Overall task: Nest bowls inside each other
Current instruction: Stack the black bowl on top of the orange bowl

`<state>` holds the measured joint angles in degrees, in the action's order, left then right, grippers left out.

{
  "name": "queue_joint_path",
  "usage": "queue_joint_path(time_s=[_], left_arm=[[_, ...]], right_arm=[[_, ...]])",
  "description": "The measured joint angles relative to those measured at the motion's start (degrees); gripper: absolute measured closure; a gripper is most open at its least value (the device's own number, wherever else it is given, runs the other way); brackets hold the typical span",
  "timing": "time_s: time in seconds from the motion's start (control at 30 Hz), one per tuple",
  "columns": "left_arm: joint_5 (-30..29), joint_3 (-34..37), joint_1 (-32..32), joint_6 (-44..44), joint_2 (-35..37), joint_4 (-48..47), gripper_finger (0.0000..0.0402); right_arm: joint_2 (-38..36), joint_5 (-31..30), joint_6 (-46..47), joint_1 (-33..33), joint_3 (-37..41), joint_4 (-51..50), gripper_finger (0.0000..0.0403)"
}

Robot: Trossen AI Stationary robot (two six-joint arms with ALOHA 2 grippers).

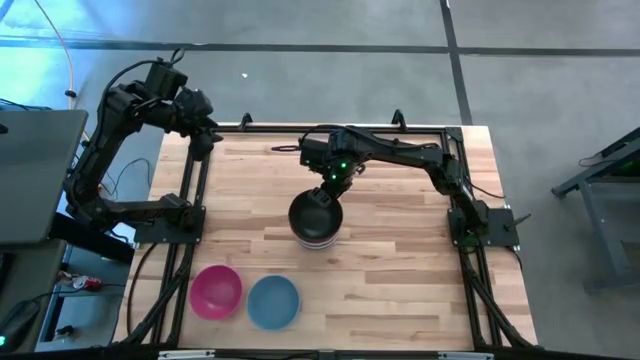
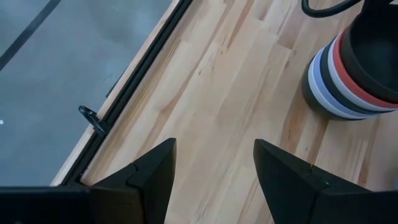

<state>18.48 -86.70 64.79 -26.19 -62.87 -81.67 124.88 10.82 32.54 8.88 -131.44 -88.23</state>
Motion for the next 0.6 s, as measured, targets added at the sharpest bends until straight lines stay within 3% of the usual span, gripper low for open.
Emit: queue_joint_path(time_s=[0.37,0.6], left_arm=[[0.0,0.0,0.0,0.0,1.6,-0.2,0.0198],[0.0,0.0,0.0,0.1,1.9,-0.2,0.0198]], right_arm=[[0.0,-0.3,-0.4,0.0,0.0,-0.5,0.04],[0.0,2.7,-1.1,0.0,0.0,1.4,0.0353]])
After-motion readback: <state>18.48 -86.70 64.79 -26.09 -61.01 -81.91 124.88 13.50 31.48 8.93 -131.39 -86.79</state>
